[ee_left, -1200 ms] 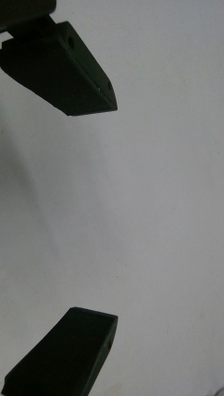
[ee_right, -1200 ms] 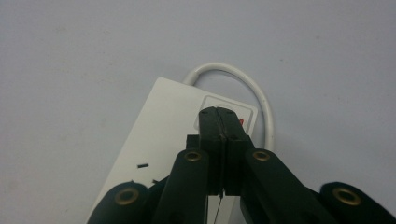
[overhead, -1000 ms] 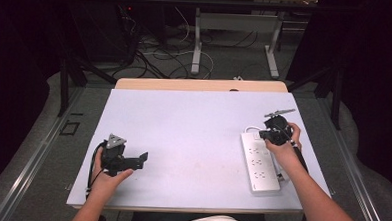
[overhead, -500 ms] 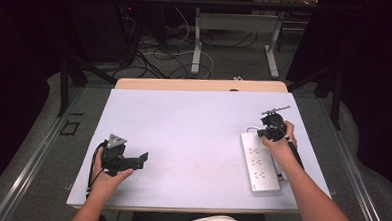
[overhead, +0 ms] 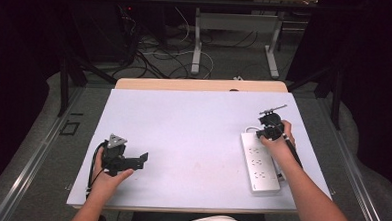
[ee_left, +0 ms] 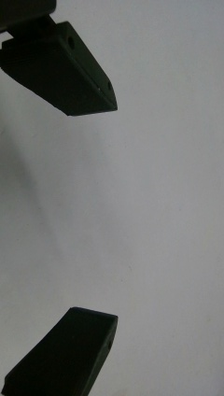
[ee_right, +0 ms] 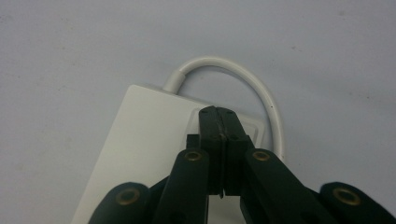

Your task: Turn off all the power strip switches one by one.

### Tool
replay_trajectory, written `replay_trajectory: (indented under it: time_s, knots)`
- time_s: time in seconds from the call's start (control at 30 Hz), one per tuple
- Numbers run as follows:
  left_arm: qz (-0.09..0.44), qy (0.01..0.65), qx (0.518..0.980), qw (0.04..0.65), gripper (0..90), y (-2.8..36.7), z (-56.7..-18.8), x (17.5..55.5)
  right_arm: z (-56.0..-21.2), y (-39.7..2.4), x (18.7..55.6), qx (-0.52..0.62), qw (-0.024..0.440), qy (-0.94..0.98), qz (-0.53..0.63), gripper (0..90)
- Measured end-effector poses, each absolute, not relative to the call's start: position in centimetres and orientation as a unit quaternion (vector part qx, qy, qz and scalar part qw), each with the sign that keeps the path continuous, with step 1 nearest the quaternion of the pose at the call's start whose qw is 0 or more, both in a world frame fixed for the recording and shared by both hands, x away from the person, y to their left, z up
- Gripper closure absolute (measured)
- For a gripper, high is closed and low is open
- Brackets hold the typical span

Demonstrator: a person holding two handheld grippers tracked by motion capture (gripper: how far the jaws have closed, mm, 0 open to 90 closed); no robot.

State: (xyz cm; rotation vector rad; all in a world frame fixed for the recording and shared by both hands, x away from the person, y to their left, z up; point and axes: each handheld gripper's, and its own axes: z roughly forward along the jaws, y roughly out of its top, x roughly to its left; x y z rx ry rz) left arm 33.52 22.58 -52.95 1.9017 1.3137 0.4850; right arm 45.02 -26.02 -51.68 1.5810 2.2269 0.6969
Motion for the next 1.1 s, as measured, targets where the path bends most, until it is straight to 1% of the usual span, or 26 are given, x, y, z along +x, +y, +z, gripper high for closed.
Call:
replay_trajectory:
  time_s: [0.33,0.43,0.7,1.1]
  knots:
    - [0.189,0.514,0.745,0.380,1.0,22.60,-52.99,33.54,-51.68,-25.82,44.94,0.556,0.163,0.778,0.243,90.0]
    - [0.188,0.510,0.751,0.375,1.0,22.69,-52.95,33.55,-51.70,-25.77,44.89,0.550,0.168,0.782,0.241,90.0]
    - [0.188,0.512,0.748,0.378,1.0,22.61,-52.97,33.53,-51.83,-25.32,44.66,0.535,0.188,0.790,0.234,90.0]
    - [0.187,0.508,0.752,0.375,1.0,22.68,-52.95,33.56,-52.01,-25.94,44.58,0.553,0.173,0.774,0.255,90.0]
